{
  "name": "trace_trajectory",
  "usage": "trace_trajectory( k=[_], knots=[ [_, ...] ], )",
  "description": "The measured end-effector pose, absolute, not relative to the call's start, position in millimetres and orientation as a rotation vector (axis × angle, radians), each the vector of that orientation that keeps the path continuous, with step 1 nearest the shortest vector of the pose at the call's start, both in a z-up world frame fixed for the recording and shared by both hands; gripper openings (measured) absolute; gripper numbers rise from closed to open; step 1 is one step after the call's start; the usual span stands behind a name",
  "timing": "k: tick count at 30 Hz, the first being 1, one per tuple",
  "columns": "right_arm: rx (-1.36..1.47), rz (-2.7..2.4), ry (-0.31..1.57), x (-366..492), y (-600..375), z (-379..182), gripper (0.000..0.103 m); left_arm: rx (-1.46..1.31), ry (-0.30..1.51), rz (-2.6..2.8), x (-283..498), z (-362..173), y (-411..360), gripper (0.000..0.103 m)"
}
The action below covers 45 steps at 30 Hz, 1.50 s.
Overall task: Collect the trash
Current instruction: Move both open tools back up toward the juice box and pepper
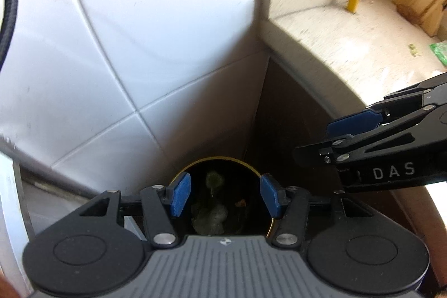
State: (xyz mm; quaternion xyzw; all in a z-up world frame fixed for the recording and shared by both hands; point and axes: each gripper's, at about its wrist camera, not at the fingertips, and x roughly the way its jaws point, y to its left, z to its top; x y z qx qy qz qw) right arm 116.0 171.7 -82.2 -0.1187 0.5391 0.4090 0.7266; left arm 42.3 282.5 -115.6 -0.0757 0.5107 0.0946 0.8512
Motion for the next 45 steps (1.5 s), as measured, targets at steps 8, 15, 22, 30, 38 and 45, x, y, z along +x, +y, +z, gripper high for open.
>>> trace_trajectory(
  k=[8,15,22,30,38,45],
  knots=[
    [-0.224,0.861,1.111,117,145,-51,0.063,-0.087,1.028,0.119,57,-97,269,0.052],
    [-0.195,0.812,1.048,115,119,-27,0.066,-0.013,0.984,0.023,73,-80,247,0.052],
    [-0.125,0.695,0.988,118,68,-8,0.069,0.061,0.939,-0.091,94,-64,213,0.054],
    [-0.065,0.565,0.945,119,-8,9,0.072,0.150,0.892,-0.203,115,-41,147,0.059],
    [-0.026,0.435,0.935,116,-85,16,0.073,0.233,0.881,-0.312,132,-28,79,0.060],
    [0.018,0.346,0.949,116,-138,12,0.075,0.298,0.881,-0.371,144,-23,33,0.061]
  ],
)
